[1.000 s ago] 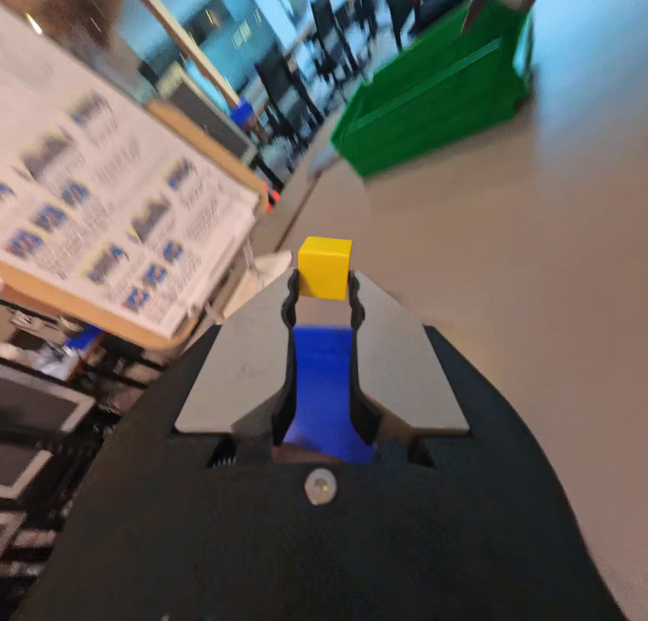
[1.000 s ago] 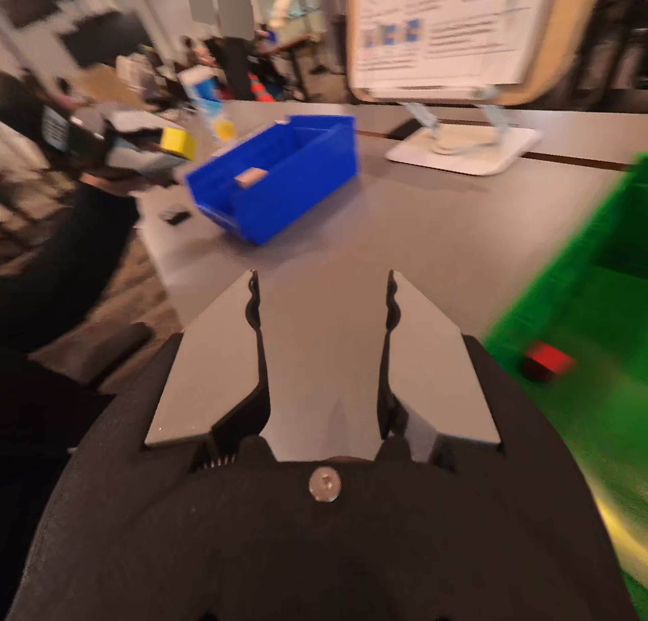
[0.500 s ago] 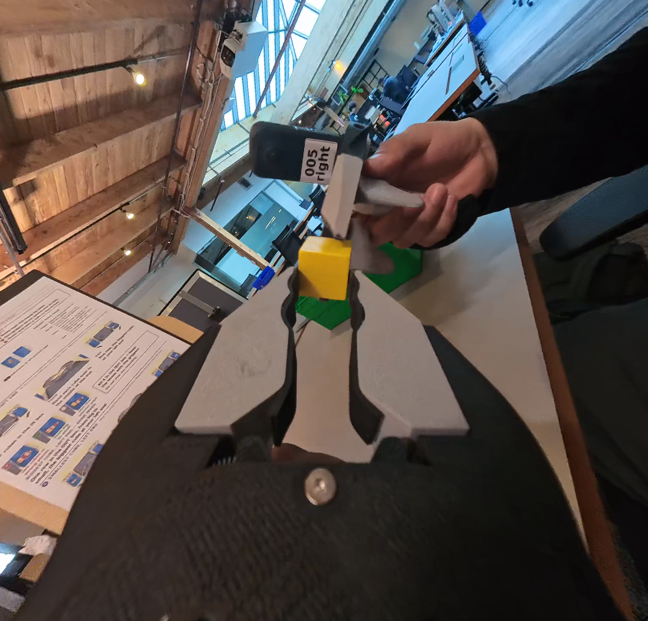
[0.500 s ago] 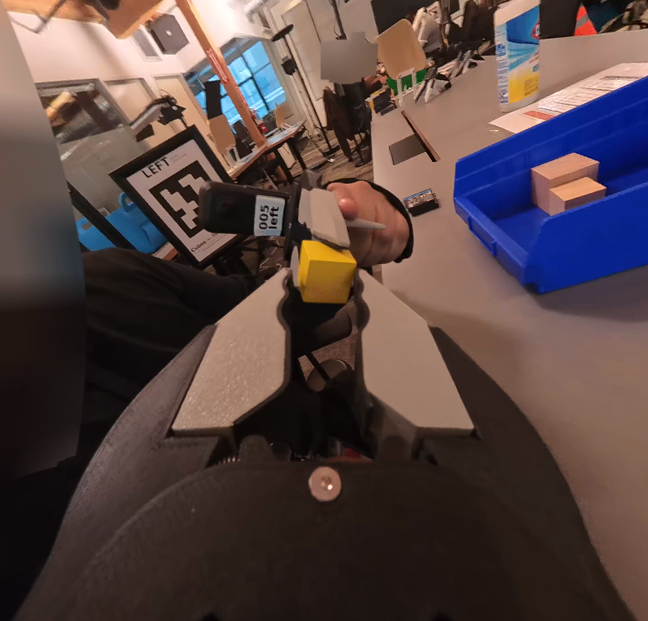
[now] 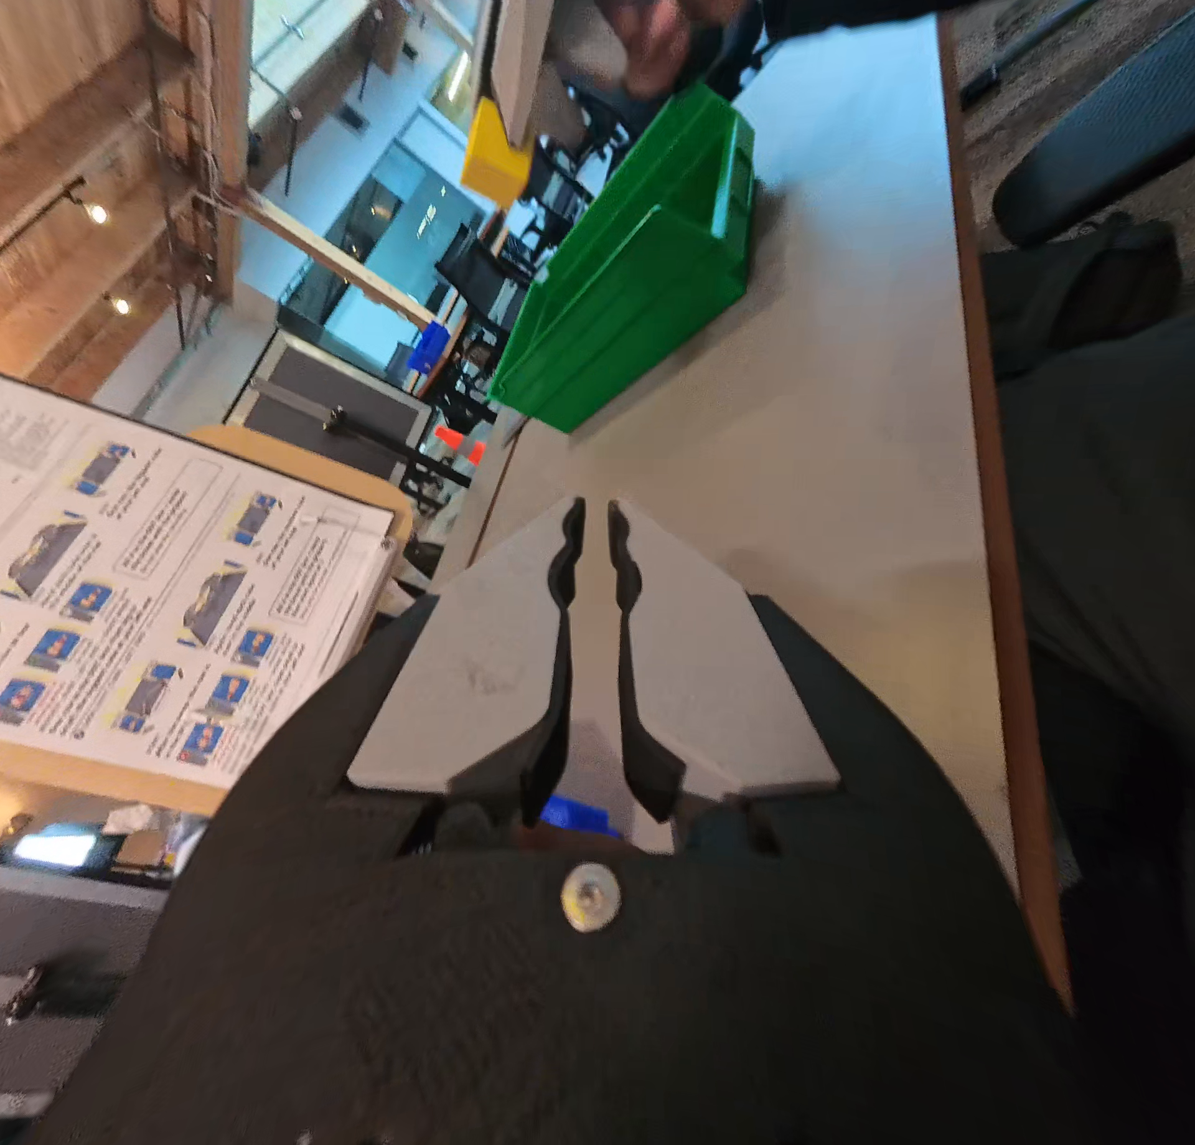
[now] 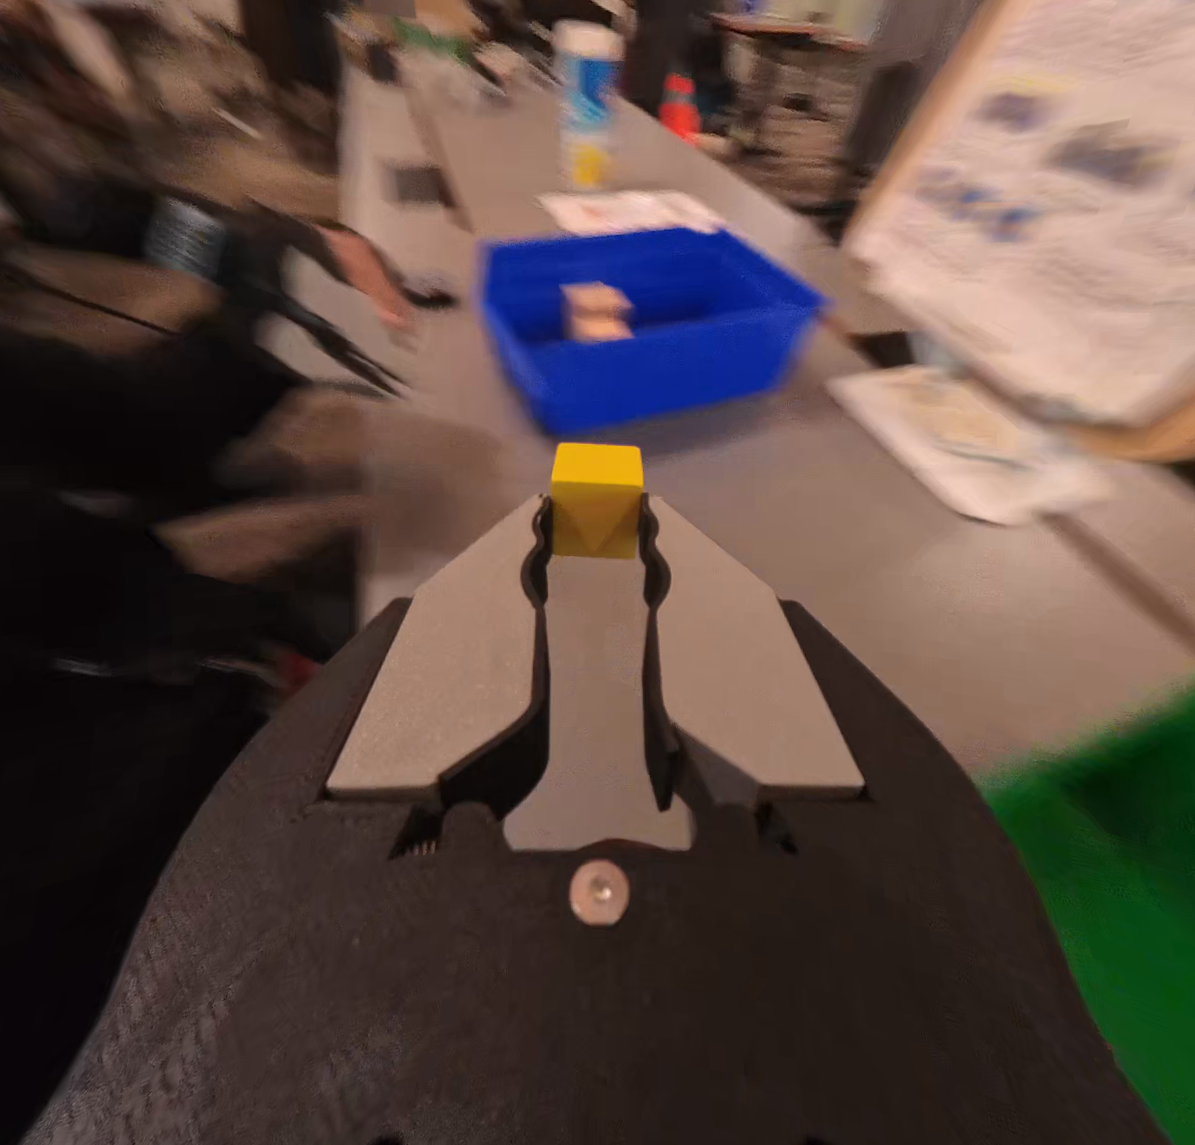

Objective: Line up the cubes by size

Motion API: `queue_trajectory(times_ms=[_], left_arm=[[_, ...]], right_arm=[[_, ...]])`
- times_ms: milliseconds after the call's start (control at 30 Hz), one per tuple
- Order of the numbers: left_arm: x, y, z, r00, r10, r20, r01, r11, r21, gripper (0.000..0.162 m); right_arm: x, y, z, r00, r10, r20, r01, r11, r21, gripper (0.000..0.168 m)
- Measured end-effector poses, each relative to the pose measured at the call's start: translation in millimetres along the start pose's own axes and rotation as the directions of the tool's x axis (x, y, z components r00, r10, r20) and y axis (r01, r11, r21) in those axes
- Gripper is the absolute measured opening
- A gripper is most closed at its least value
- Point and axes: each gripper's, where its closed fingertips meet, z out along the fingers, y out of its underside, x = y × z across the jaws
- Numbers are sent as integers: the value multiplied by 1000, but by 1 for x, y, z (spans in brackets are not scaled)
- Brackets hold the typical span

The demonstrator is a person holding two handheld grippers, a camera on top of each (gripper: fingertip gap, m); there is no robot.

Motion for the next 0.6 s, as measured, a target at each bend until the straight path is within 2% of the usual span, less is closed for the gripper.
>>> queue_trajectory(times_ms=[67, 133, 200, 300, 433, 600], left_arm=[[-4, 5, -8, 999, -38, 6, 38, 999, -8, 6], [-9, 3, -13, 995, -99, 23, 98, 995, 24, 6], [-10, -2, -16, 986, -165, 25, 163, 984, 75, 6], [-8, 1, -13, 985, -167, 49, 164, 985, 53, 6], [-4, 18, -12, 989, -120, 82, 125, 990, -63, 9], [7, 30, -16, 985, -161, 61, 167, 981, -101, 10]], right_arm=[[51, 20, -40, 979, -114, -166, 91, 986, -140, 24], [88, 48, -68, 960, -185, -209, 120, 950, -289, 24], [117, 87, -84, 947, -257, -195, 139, 870, -472, 24], [138, 153, -92, 938, -344, -45, 214, 676, -706, 24], [151, 200, -79, 962, -266, 57, 205, 573, -794, 24], [159, 221, -58, 963, -229, 144, 248, 535, -808, 24]])
